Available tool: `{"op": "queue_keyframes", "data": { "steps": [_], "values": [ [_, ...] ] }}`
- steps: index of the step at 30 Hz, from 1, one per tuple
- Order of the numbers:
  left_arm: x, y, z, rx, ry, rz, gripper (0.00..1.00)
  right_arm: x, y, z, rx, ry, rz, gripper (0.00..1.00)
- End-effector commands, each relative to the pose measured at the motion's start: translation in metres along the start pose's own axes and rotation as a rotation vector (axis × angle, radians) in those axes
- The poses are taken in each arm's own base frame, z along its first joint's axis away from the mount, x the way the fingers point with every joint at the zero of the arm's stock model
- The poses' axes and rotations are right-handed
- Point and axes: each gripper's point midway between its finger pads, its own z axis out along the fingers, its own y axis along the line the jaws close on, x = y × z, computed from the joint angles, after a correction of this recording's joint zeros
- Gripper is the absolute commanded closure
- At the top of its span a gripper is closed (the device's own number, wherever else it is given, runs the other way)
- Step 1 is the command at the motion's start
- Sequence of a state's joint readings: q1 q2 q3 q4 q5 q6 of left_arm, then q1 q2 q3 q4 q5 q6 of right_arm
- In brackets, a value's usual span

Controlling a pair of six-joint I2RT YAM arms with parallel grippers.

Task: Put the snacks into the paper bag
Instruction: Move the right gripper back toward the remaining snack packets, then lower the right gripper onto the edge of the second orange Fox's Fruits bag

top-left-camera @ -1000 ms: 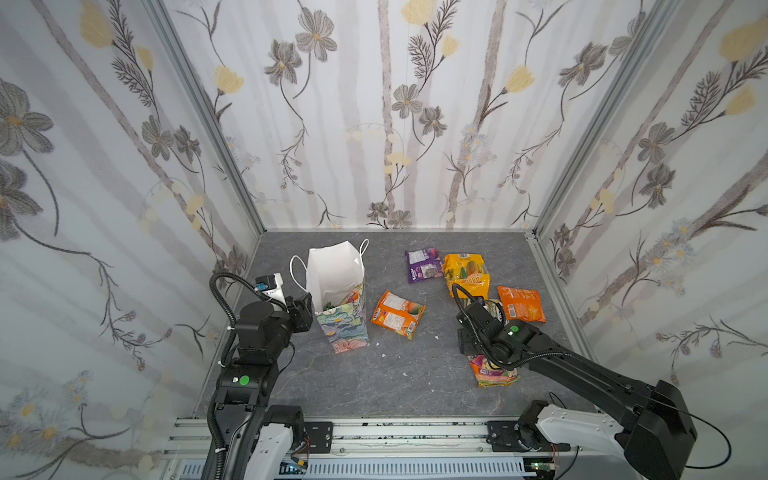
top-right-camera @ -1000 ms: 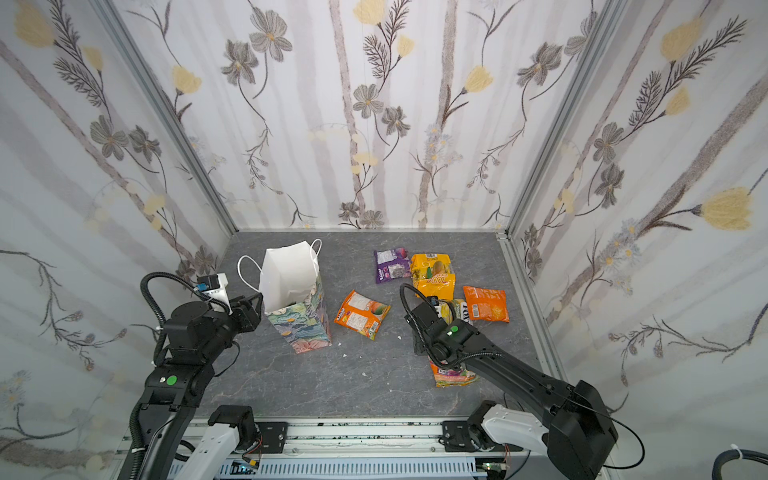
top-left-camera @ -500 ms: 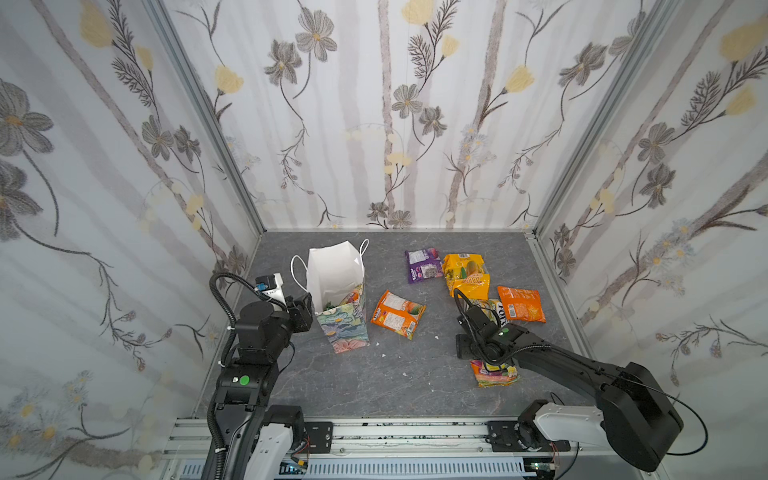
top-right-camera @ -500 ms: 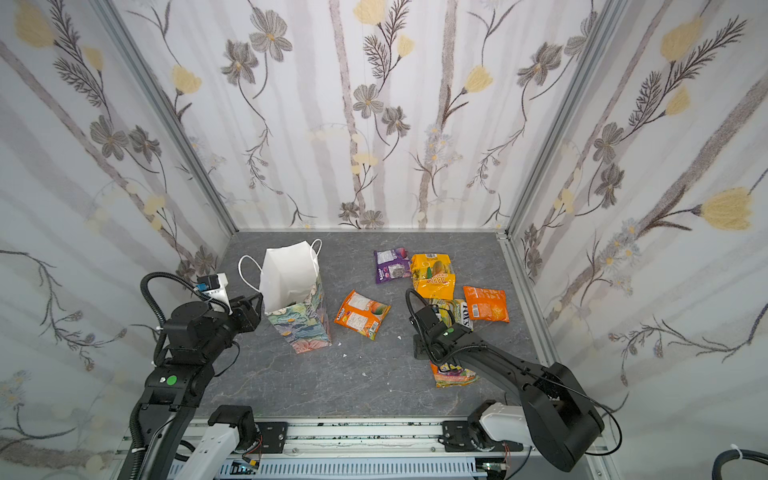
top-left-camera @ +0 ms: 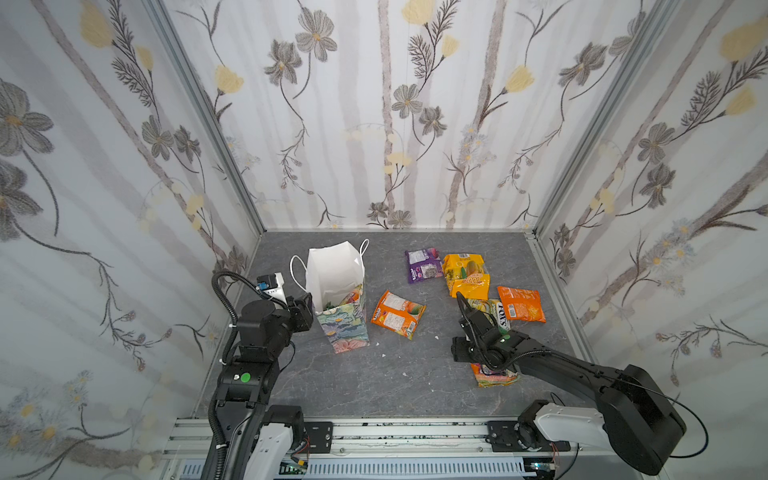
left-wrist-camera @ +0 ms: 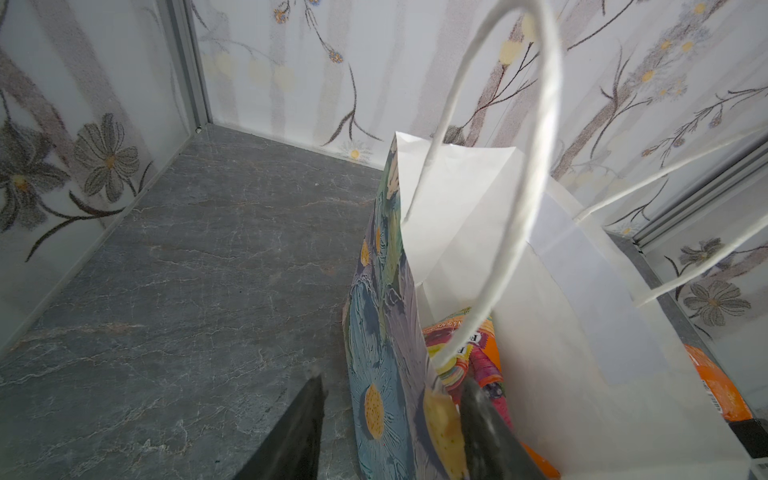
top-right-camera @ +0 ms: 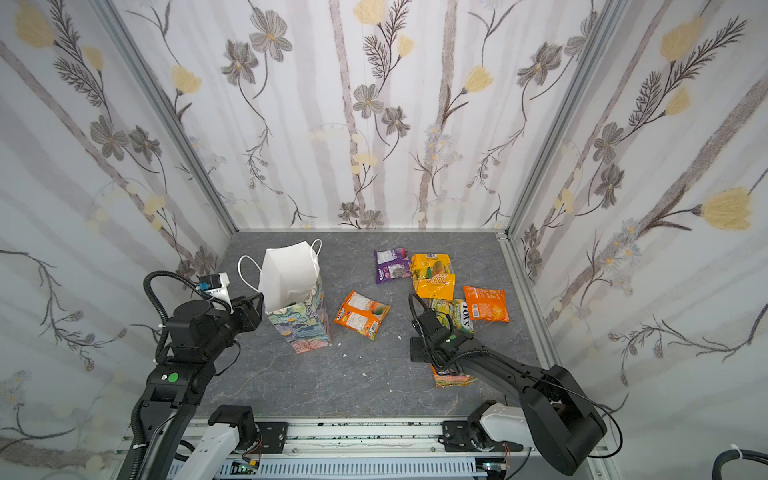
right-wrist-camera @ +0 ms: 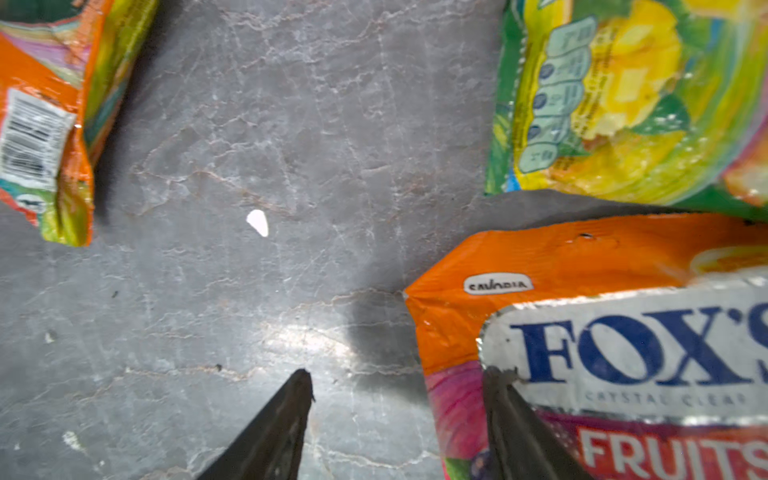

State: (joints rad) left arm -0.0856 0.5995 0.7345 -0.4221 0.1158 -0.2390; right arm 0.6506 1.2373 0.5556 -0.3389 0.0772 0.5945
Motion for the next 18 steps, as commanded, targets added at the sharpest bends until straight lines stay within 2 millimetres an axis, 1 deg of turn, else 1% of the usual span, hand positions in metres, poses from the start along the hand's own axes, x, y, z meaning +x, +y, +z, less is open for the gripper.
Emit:
{"op": "queue_keyframes", "data": {
  "steps": [1,4,8,10,11,12,13,15,17,18],
  "values": [
    [-0.005,-0.001,0.0,0.004,-0.021,0.005,0.48,-0.008,0.034,-0.003,-0.161,-0.032,0.005,0.37],
    [-0.006,-0.001,0.0,0.004,-0.024,0.005,0.48,-0.009,0.06,-0.006,-0.248,-0.04,-0.015,0.38],
    [-0.005,-0.001,0.0,0.006,-0.021,0.004,0.48,-0.008,0.09,-0.009,-0.314,-0.044,-0.057,0.38],
    [-0.005,-0.002,0.0,0.008,-0.021,0.004,0.48,-0.011,0.108,-0.014,-0.361,-0.053,-0.082,0.38],
    [-0.005,-0.002,0.0,0.008,-0.02,0.004,0.48,-0.015,0.112,-0.016,-0.37,-0.058,-0.085,0.38],
    [-0.004,-0.002,0.001,0.008,-0.019,0.004,0.48,-0.011,0.123,-0.022,-0.388,-0.055,-0.119,0.38],
    [-0.005,-0.002,0.001,0.009,-0.02,0.005,0.48,-0.017,0.126,-0.027,-0.385,-0.07,-0.127,0.38],
    [-0.005,-0.002,0.001,0.008,-0.02,0.004,0.48,-0.029,0.123,-0.038,-0.353,-0.106,-0.129,0.36],
    [-0.004,-0.002,0.001,0.007,-0.019,0.004,0.48,-0.042,0.107,-0.047,-0.295,-0.159,-0.101,0.36],
    [-0.005,-0.002,0.001,0.008,-0.019,0.004,0.48,-0.05,0.094,-0.049,-0.261,-0.186,-0.066,0.36]
  ]
}}
